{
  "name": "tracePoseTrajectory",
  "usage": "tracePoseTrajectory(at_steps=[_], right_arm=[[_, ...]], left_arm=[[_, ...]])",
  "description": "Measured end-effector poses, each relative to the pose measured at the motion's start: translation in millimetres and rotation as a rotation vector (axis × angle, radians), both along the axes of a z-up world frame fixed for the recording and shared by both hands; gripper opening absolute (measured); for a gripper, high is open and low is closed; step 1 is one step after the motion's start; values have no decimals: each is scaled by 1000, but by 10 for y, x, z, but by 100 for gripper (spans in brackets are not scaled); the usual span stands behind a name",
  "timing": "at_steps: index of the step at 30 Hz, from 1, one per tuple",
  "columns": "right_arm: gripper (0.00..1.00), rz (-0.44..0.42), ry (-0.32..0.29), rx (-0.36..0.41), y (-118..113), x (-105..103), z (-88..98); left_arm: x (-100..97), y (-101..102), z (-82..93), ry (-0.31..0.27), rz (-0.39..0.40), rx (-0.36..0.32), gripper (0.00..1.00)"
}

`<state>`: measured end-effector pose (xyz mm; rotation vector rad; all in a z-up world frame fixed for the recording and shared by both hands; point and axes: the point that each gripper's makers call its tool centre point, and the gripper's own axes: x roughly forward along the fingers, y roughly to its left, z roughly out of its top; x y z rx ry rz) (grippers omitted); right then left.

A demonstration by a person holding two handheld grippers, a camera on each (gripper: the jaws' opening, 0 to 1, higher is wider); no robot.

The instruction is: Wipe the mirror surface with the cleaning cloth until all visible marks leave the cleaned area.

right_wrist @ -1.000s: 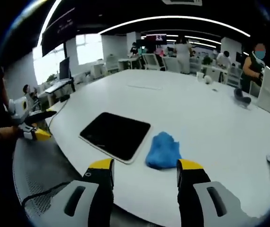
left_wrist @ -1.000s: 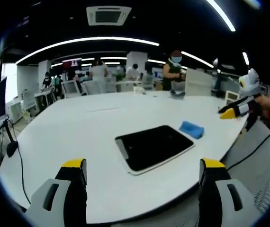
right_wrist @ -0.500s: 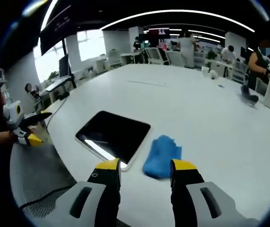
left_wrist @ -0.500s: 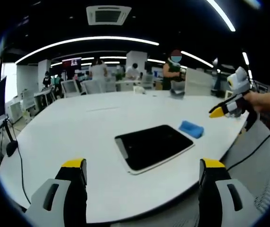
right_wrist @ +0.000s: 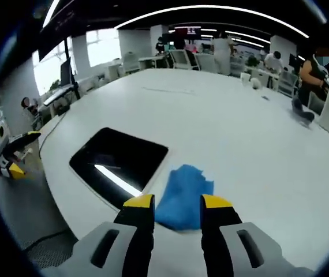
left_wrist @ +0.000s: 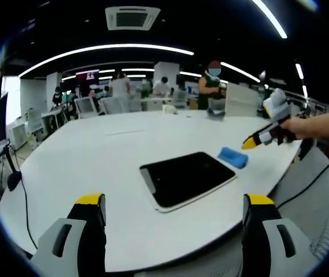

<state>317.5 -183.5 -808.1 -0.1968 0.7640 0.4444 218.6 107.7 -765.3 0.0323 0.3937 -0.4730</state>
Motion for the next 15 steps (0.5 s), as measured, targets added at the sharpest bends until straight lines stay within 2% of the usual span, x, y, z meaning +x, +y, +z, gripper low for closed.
tracePoseTrajectory(at_steps=[3,10,15], right_arm=[[25,-9,5,10,61,40,-19],[23,1,27,-38,84,138,-149],[22,-2,76,-50,26,109,-298]], left_arm=[[-2,3,-12,8,2,2,99],[5,-1,-16,8,-1,2,99],[0,-4,-20,14,-2,0,98]])
